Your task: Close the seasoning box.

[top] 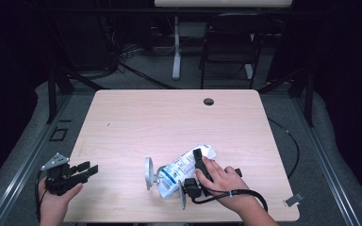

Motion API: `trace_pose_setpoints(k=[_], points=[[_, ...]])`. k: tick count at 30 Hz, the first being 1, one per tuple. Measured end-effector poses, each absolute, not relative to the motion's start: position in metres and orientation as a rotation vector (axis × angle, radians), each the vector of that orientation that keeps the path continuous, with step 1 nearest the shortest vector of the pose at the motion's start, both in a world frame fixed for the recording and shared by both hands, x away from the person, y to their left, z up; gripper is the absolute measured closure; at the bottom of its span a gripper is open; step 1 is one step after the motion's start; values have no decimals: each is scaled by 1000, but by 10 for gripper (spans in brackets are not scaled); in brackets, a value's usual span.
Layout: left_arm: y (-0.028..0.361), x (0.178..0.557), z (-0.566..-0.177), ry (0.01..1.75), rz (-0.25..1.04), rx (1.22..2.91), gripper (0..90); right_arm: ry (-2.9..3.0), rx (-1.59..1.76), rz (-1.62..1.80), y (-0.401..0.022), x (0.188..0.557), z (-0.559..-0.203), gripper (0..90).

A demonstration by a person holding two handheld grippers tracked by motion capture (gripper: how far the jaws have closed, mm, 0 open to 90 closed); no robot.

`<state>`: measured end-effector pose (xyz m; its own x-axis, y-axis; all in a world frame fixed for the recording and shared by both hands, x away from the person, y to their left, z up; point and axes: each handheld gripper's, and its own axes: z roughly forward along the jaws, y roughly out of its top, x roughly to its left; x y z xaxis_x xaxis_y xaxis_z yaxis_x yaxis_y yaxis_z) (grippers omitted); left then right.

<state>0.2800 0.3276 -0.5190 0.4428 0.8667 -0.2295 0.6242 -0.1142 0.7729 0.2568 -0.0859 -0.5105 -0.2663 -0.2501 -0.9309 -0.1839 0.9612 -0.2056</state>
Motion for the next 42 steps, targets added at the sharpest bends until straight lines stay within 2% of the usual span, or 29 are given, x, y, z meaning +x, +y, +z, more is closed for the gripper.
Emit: trace_pose_setpoints(k=[42], points=[[328, 283, -522, 1277, 344, 1822, 549, 1833, -347, -109, -85, 255, -509, 479]])
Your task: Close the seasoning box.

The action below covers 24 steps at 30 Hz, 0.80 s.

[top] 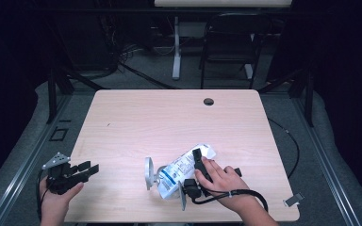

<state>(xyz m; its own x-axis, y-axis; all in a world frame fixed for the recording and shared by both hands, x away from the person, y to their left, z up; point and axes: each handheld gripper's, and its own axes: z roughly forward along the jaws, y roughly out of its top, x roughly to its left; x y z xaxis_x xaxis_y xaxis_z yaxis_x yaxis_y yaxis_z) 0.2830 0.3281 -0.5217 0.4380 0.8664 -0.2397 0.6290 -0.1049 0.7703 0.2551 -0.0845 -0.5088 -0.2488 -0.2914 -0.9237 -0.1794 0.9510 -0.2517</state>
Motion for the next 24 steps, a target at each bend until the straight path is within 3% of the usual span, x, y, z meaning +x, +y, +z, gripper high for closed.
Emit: trace_pose_setpoints(k=[24], points=[[329, 283, -522, 1283, 339, 1821, 548, 1824, -366, -95, -85, 256, -510, 484]])
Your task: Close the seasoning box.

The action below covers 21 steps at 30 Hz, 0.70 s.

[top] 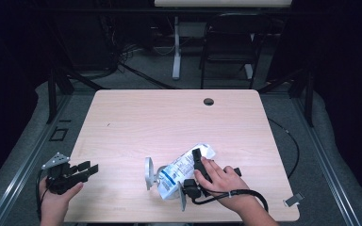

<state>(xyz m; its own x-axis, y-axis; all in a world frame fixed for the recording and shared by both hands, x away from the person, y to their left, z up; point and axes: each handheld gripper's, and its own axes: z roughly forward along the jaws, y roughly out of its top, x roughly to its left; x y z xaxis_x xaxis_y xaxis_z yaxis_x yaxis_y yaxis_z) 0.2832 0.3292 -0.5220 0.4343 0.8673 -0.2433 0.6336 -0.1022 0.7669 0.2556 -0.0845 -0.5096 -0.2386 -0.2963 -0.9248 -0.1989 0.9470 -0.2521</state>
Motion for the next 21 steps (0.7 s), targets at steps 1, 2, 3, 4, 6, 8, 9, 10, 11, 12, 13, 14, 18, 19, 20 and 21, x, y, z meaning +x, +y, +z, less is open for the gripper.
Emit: trace_pose_setpoints(k=[1, 2, 3, 4, 6, 8, 9, 10, 11, 12, 13, 14, 18, 19, 20, 21], points=[[329, 283, -522, 1283, 339, 1821, 548, 1825, -366, -95, -84, 256, -510, 485], [329, 283, -522, 1283, 339, 1821, 548, 1825, -365, -96, -84, 256, -509, 484], [329, 283, -522, 1283, 340, 1821, 548, 1824, -367, -97, -84, 256, -509, 485], [329, 283, -522, 1283, 339, 1821, 548, 1822, -368, -98, -84, 255, -509, 485], [329, 283, -522, 1283, 339, 1821, 548, 1821, -369, -100, -84, 255, -509, 486], [329, 283, -522, 1284, 340, 1821, 548, 1819, -371, -100, -84, 255, -509, 486], [329, 283, -522, 1285, 339, 1822, 548, 1815, -374, -105, -84, 255, -509, 488], [329, 283, -522, 1285, 339, 1822, 548, 1815, -374, -105, -84, 255, -509, 488], [329, 283, -522, 1284, 339, 1823, 548, 1815, -375, -107, -84, 255, -509, 489], [329, 283, -522, 1283, 339, 1821, 548, 1814, -375, -108, -84, 255, -509, 490], [329, 283, -522, 1283, 339, 1821, 548, 1815, -377, -108, -84, 255, -509, 490], [329, 283, -522, 1283, 339, 1821, 548, 1815, -377, -108, -84, 255, -509, 490], [330, 283, -522, 1286, 339, 1821, 548, 1814, -380, -110, -84, 255, -508, 493], [330, 283, -522, 1286, 339, 1820, 548, 1813, -381, -111, -84, 255, -508, 493], [330, 283, -522, 1286, 339, 1820, 548, 1813, -381, -111, -84, 255, -508, 493], [330, 283, -522, 1287, 338, 1820, 548, 1813, -381, -112, -84, 254, -508, 493]])
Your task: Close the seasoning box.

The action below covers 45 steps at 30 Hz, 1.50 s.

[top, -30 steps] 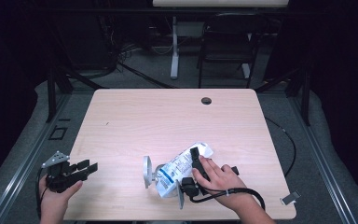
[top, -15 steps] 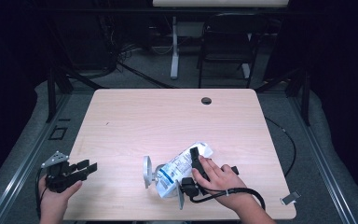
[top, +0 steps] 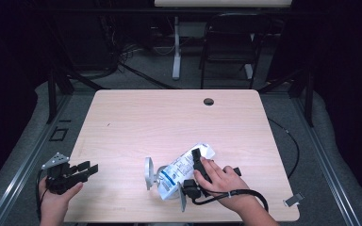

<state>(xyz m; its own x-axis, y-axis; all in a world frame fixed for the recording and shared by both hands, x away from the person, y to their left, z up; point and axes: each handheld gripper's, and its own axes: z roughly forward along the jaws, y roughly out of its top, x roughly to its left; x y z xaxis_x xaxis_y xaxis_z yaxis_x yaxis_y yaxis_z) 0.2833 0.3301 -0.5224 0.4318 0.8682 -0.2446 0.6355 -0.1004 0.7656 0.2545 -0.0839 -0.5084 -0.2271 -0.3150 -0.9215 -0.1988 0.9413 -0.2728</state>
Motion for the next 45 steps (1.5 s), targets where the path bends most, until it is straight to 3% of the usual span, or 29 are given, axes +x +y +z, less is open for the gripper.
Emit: trace_pose_setpoints(k=[45], points=[[331, 284, -524, 1294, 338, 1820, 548, 1799, -415, -136, -84, 252, -507, 540]])
